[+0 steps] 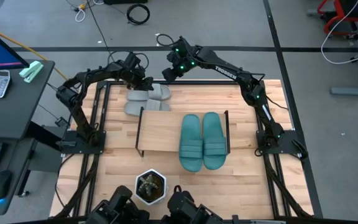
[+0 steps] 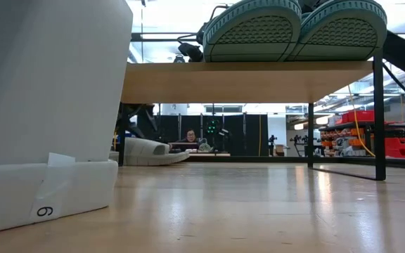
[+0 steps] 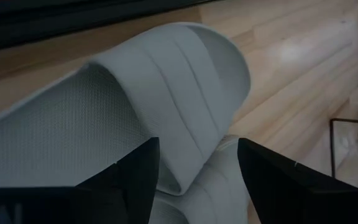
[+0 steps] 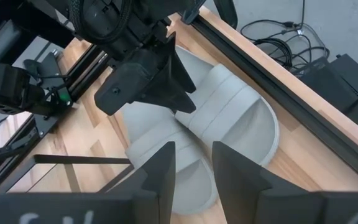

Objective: Pick and place slides into the shelf
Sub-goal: Put the top gray slide on the shelf

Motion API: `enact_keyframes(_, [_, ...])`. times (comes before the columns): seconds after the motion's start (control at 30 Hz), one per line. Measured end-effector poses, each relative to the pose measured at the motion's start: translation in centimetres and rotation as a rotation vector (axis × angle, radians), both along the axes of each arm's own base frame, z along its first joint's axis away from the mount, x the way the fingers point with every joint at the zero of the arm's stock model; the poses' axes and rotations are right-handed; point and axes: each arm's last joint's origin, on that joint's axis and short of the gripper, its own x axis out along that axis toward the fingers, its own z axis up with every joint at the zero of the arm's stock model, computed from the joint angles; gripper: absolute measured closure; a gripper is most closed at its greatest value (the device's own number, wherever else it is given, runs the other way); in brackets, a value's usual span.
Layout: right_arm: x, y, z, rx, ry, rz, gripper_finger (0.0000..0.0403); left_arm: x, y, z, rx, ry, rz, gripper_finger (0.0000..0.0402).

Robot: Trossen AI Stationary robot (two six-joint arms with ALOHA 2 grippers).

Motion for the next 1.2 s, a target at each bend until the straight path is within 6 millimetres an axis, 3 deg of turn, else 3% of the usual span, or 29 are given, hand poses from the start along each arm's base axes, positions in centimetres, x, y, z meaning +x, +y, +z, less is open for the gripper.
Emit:
enact_keyframes(0.67, [0.0, 0.0, 0.0, 0.005, -0.002, 0.002, 0.029, -0.8, -0.4, 0.3, -0.036, 0.037, -0.003, 0.0209])
enact_keyframes(0.97, [0.0, 0.0, 0.0, 0.005, -0.002, 0.003, 0.029, -0.9, -0.2, 0.2, 0.032, 0.106, 0.023, 0.0199])
enact_keyframes(1.2, [0.0, 0.0, 0.0, 0.005, -0.002, 0.003, 0.029, -0.1, -0.2, -1.0, 0.013, 0.123, 0.005, 0.0196])
